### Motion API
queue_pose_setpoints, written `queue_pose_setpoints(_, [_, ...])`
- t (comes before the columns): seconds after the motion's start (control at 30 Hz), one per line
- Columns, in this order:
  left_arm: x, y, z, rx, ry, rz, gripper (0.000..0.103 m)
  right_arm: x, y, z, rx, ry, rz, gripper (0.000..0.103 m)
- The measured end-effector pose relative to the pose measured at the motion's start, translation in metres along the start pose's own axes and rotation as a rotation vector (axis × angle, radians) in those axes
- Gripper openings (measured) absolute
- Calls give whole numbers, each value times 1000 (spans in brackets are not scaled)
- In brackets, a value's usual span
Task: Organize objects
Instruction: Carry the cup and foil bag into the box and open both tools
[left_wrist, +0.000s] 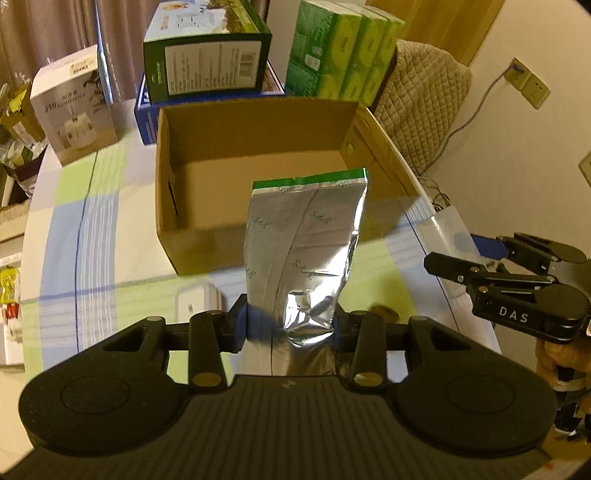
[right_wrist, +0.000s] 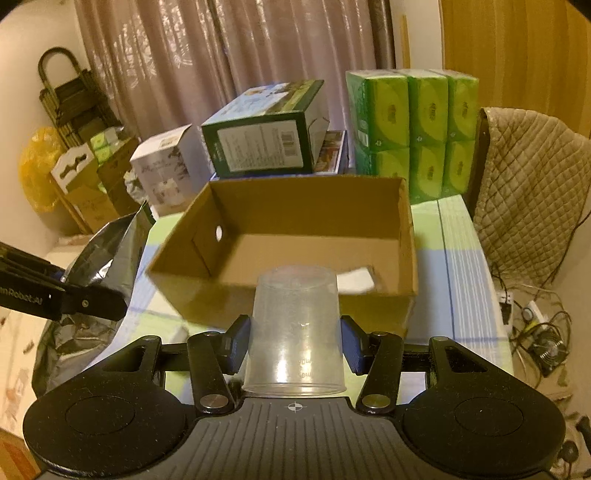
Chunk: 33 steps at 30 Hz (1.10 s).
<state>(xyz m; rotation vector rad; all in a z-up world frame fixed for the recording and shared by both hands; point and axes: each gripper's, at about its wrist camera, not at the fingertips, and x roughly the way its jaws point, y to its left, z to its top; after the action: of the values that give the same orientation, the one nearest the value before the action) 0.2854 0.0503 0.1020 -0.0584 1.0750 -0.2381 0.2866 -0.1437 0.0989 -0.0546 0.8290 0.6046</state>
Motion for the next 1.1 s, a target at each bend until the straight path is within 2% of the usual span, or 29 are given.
queue_pose_setpoints(0.37, [30,27,82,-38,-33,45,36,54,-13,67,-2,-23,-20,48])
queue_pose_setpoints(0.63, [51,38,120,-48,-61,58,36,86,-26,74,25,-5,-37,48])
queue_pose_setpoints(0.93, [74,46,141,-51,-78,86,36,106,-33,74,41,5,-39,49])
queue_pose_setpoints(0.97, [75,48,143,-52,-87,91,37,108,-34,74,41,5,-40,49])
queue_pose_setpoints(1.03, [73,52,144,-79,-128,93,49,111,-35,73,44,8,-42,49])
queue_pose_setpoints(1.1, [70,53,145,-72,-146,93,50,113,-37,71,46,13,-44,49])
